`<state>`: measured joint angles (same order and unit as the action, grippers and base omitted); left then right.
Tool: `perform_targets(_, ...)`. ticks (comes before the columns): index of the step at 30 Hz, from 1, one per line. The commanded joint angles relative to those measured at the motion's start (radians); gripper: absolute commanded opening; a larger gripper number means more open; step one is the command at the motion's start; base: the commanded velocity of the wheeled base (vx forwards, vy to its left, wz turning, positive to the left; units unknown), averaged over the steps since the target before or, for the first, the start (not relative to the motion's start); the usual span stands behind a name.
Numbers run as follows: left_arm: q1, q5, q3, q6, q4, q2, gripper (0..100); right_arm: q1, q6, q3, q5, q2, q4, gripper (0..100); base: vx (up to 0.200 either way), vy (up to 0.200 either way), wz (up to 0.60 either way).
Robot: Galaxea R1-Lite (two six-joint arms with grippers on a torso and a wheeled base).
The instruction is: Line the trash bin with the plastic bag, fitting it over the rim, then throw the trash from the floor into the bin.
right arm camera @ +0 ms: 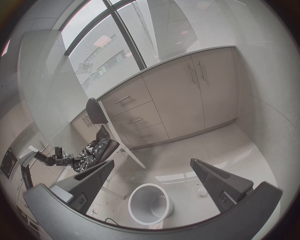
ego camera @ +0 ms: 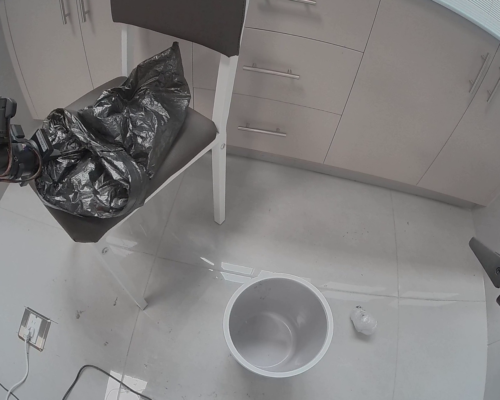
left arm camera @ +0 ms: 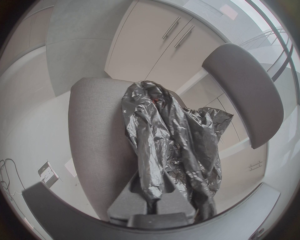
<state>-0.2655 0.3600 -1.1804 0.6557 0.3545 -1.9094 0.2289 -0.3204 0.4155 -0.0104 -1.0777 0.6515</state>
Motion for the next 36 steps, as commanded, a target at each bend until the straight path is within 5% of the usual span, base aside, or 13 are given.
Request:
perform_targets(1,0.002,-0.003,0.004,0.001,0.001,0.026,0,0.001,0.0,0.0,0.0,0.001,0.0,100,0.0,0.0,0.0)
perform_targets(10,0.058,0.051,0.168,-0.005,0.008,0.216,0,0.009,0.001,-0.001,0.0,0.002,-0.001,100,0.0,0.0,0.0)
perform_targets(15,0.189,0.298,0.393,-0.008,0.015,0.48,0,0.084,0.004,-0.023,-0.002,0.005,-0.003,100,0.0,0.0,0.0)
perform_targets(19,0.328,0.402,0.484,-0.031,0.034,0.605,0,0.179,0.004,-0.023,-0.002,-0.024,-0.001,100,0.0,0.0,0.0)
perform_targets(24,0.542,0.413,0.556,-0.166,0.038,0.662,0,0.32,0.011,0.014,0.0,-0.13,0.022,100,0.0,0.0,0.0)
perform_targets(29,0.747,0.409,0.568,-0.182,0.041,0.667,0,0.463,0.012,0.029,0.003,-0.263,0.089,100,0.0,0.0,0.0)
perform_targets(36,0.792,0.409,0.562,-0.174,0.12,0.615,0,0.595,0.003,-0.009,0.004,-0.416,0.18,100,0.0,0.0,0.0)
